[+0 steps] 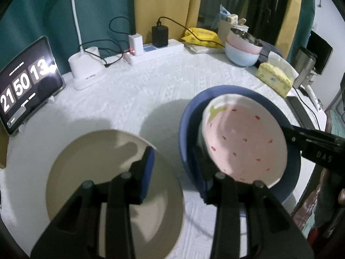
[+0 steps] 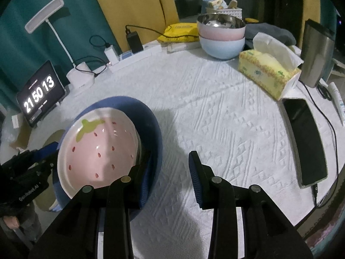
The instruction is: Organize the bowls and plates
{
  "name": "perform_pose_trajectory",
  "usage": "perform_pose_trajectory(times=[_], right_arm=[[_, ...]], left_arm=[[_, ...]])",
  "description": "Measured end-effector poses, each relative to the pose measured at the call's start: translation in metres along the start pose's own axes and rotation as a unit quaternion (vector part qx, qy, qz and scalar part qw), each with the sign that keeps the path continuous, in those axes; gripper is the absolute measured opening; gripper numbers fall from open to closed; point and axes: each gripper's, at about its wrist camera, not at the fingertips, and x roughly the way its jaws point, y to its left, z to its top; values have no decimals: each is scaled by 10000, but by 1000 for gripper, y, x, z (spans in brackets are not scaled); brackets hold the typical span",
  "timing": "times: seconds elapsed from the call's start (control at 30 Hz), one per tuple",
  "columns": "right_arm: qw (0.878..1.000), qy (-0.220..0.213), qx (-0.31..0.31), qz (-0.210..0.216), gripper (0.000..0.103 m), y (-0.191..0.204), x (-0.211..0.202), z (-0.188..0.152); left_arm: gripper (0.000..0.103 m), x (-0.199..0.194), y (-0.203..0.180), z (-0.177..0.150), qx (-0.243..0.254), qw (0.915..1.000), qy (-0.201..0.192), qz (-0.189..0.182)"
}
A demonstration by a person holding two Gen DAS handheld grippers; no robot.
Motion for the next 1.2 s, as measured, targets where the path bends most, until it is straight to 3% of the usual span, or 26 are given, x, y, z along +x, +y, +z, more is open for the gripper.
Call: perform_pose_trajectory(times=[0.33, 0.73, 0.87, 0.97, 1.03, 1.2], right_arm=[[9988, -246, -105, -399, 36, 9, 0, -5], [9994, -170, 195, -246, 36, 3, 2, -4], [9987, -186, 474, 19, 36, -3, 6, -6], [9984, -263, 498, 48, 36, -3, 9, -8], [9979, -316, 553, 152, 30, -3, 9, -9], [9981, -442, 380, 187, 9, 7, 9, -10]], left_arm=[[39, 5, 0, -1, -162, 9999, 13, -45], [38, 3, -1, -7, -342, 9992, -221, 37], [35, 2, -2, -9, -387, 9985, -373, 54], [25, 1, -4, -12, -404, 9980, -491, 8], [13, 0, -8, -13, -329, 9979, -555, 6], [11, -1, -12, -12, -326, 9972, -670, 25]])
